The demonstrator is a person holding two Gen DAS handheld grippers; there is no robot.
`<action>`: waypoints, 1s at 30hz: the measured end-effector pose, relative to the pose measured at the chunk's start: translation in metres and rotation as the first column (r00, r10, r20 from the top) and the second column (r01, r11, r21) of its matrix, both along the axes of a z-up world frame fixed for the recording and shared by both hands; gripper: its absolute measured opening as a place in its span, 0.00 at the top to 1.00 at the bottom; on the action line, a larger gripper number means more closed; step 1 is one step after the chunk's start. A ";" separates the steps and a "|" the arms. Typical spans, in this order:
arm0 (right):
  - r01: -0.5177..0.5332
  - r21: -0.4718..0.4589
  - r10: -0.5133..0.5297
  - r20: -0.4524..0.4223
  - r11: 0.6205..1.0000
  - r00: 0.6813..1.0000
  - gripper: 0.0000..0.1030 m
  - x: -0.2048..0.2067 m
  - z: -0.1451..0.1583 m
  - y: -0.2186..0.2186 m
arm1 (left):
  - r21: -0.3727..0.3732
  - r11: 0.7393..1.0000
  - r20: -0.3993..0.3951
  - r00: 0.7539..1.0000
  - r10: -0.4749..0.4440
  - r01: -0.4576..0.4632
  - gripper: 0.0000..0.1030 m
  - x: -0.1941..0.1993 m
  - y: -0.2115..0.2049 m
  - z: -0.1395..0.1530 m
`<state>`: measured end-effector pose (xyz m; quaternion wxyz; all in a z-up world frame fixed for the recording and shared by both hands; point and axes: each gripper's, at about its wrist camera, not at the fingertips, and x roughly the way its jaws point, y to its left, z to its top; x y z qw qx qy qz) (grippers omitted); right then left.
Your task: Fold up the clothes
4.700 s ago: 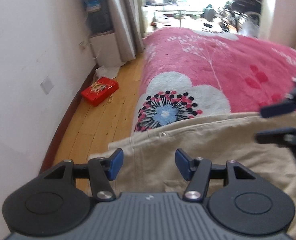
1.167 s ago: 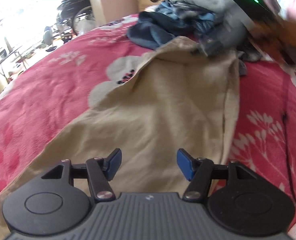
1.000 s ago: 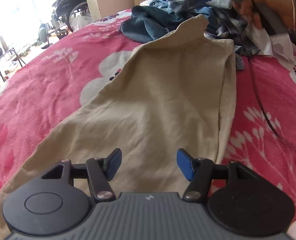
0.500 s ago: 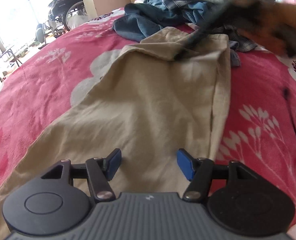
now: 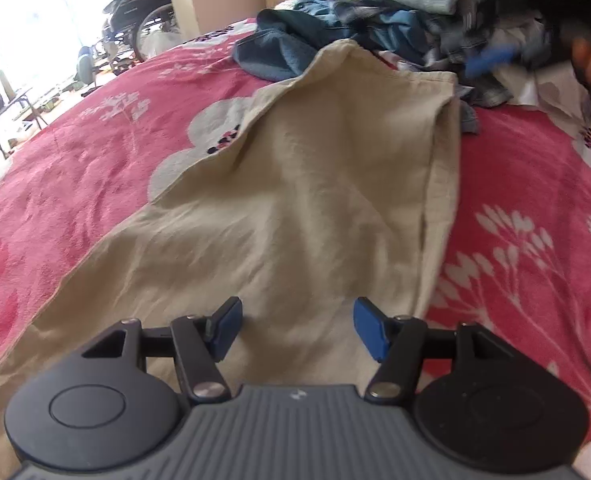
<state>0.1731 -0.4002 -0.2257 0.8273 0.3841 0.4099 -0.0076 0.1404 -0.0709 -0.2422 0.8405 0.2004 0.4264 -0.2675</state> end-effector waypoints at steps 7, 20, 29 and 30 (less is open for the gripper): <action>0.176 0.157 -0.169 -0.053 0.972 0.984 0.63 -0.011 -0.044 0.006 | 0.027 0.998 0.014 0.999 -0.051 0.050 0.39 -0.028 0.005 0.006; 0.198 0.041 -0.201 0.080 0.979 0.976 0.98 -0.025 0.006 0.014 | 0.019 0.996 -0.001 0.996 -0.085 0.085 0.39 -0.051 0.022 0.011; 0.253 0.000 -0.252 -0.038 0.968 0.967 0.98 -0.090 -0.005 -0.014 | -0.029 0.983 -0.064 0.981 -0.180 0.179 0.39 -0.071 0.042 0.015; 0.256 -0.010 -0.256 -0.056 0.967 0.965 0.98 -0.087 -0.022 -0.016 | -0.030 0.985 -0.063 0.983 -0.174 0.172 0.39 -0.070 0.042 0.012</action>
